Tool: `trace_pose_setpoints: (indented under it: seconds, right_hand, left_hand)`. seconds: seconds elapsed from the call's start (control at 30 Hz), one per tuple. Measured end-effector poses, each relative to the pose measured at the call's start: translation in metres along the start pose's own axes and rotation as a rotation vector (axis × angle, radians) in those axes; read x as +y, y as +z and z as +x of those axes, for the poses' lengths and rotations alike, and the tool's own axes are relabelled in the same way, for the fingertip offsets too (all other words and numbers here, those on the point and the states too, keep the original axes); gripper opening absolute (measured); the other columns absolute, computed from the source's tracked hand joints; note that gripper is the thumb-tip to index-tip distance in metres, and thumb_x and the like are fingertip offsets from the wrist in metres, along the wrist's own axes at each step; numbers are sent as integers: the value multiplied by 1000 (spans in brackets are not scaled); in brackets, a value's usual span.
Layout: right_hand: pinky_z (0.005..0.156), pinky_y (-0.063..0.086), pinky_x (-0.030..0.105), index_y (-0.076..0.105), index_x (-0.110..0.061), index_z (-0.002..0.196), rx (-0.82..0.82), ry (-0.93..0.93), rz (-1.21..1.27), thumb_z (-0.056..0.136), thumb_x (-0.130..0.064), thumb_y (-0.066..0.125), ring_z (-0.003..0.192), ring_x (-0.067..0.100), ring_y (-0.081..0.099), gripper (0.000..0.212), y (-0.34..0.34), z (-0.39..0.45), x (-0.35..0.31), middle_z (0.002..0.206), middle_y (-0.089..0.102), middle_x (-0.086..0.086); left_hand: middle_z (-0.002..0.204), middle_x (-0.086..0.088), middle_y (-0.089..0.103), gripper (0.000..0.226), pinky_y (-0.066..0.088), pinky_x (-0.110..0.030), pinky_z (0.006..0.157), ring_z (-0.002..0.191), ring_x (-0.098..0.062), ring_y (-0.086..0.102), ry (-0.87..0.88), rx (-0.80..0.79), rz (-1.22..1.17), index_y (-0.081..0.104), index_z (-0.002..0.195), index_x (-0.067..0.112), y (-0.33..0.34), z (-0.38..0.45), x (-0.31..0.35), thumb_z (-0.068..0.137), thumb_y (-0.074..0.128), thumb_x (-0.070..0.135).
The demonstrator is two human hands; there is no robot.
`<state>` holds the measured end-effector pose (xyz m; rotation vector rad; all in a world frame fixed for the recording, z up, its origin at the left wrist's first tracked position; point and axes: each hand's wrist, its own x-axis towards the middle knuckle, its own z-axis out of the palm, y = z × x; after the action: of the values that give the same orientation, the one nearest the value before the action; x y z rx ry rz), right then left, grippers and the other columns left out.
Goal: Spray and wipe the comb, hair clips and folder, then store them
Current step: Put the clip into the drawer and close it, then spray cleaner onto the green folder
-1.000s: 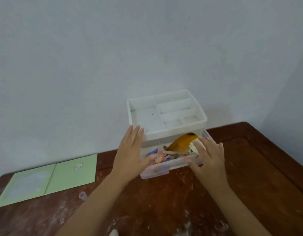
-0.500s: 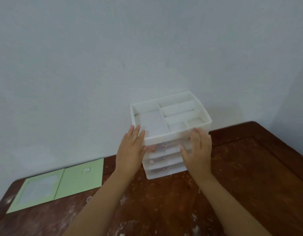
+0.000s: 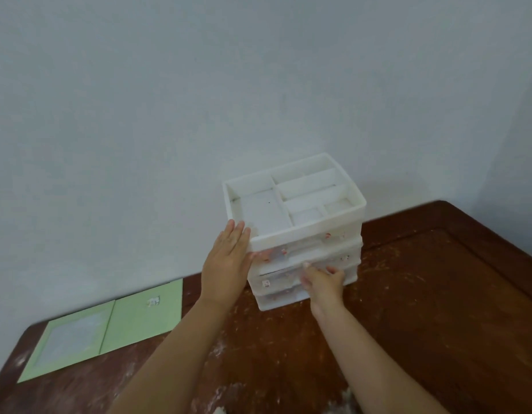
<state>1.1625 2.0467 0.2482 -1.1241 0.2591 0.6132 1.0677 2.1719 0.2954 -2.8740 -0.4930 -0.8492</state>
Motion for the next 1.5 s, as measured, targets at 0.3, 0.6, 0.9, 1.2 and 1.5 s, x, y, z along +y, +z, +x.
trace_pose_setpoints:
  seconds: [0.3,0.6,0.9,1.2,1.5]
  right_hand:
    - [82,47,31,28,-16,114,-83,-109,-96,86,-2,57,84,14,54,42,-66,-52,24,93,46,-1]
    - [86,45,12,44,-29,111,-570,-321,-704,67,-46,71,101,-5,56,55,-159,-121,61,114,56,-7]
    - [75,39,-2,51,-46,105,-515,-445,-938,64,-44,66,92,-19,53,43,-156,-156,136,98,64,-25]
    - [69,39,-2,27,-27,124,-591,-601,-907,74,-18,56,81,-8,57,59,-43,-170,151,99,50,-12]
    - [67,46,12,17,-43,121,-554,-640,-1040,83,-6,60,84,14,60,68,94,-181,248,114,44,-22]
  left_hand:
    - [144,-18,36,54,29,-38,110,137,-32,29,-110,-138,-107,39,134,-1,-13,-8,8,88,55,21]
    - [148,-18,29,56,19,-44,111,140,-34,21,-233,-288,-247,38,136,5,-3,-119,23,89,36,34]
    - [156,3,11,82,5,-34,117,144,-16,2,-534,-663,-233,14,145,25,-24,-270,36,73,-9,57]
    - [156,3,4,74,5,-35,117,144,-16,-5,-632,-638,-312,14,145,27,-42,-286,-21,82,-1,63]
    - [155,-7,16,52,20,-42,113,144,-24,7,-808,-556,-106,22,143,14,-61,-318,-258,96,31,34]
